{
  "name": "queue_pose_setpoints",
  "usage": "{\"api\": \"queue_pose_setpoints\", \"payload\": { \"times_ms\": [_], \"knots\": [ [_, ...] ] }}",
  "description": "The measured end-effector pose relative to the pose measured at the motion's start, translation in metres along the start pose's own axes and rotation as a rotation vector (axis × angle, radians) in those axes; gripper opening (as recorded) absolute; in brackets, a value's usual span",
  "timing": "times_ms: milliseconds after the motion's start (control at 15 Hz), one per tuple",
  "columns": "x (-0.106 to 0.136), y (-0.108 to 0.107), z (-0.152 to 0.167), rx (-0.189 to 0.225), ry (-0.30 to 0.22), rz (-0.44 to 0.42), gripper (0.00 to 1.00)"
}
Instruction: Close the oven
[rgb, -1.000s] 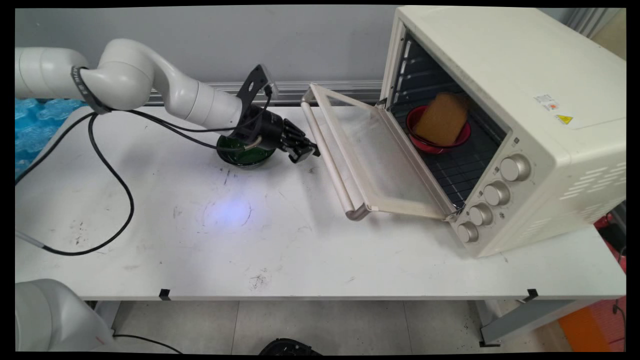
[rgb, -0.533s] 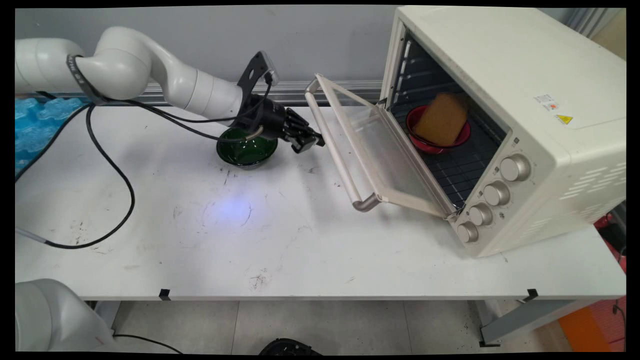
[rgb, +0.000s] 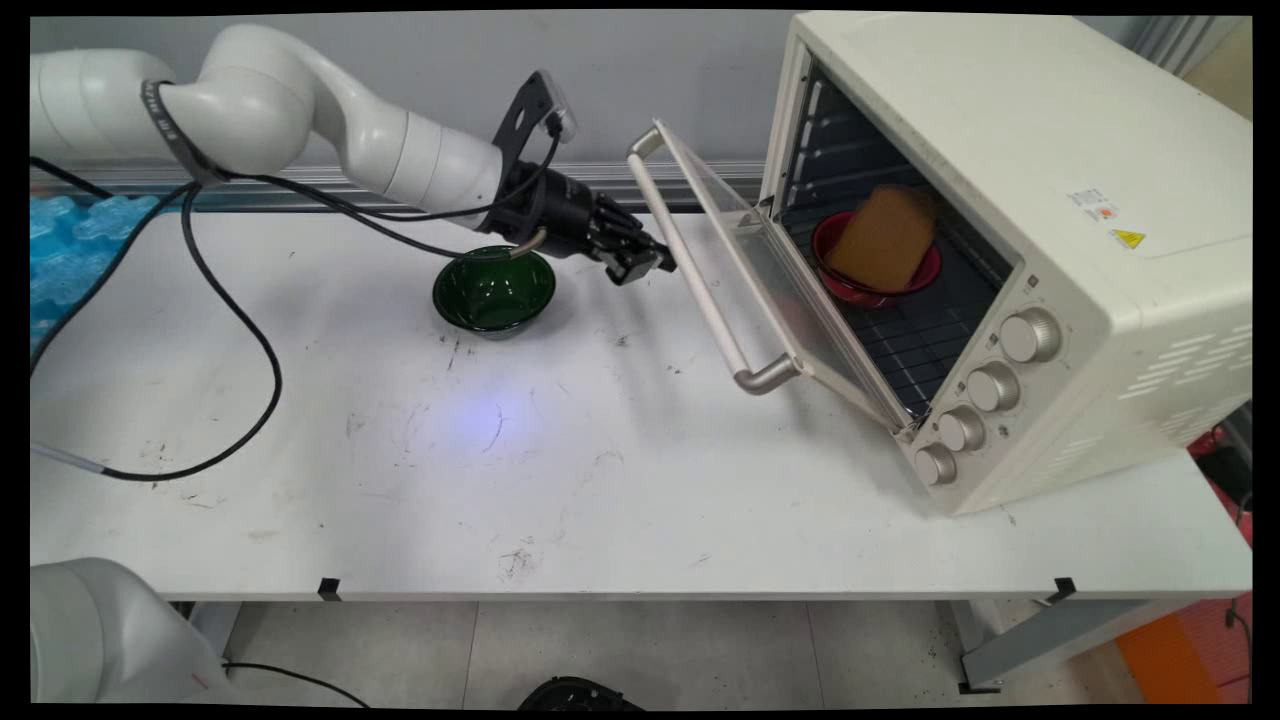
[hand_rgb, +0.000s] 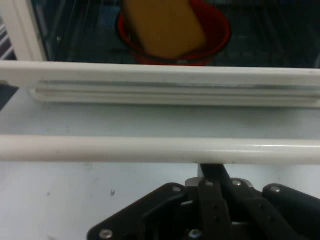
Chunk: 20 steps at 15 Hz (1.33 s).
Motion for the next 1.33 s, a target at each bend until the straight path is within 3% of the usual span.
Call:
{"api": "queue_pose_setpoints", "payload": {
  "times_ms": [800,1333],
  "knots": [
    [0.037,0.003,0.014,-0.019,0.061,0.007,0.0],
    [0.054,-0.004,0.016,-0.019,0.074,0.011,0.0]
  ]
}}
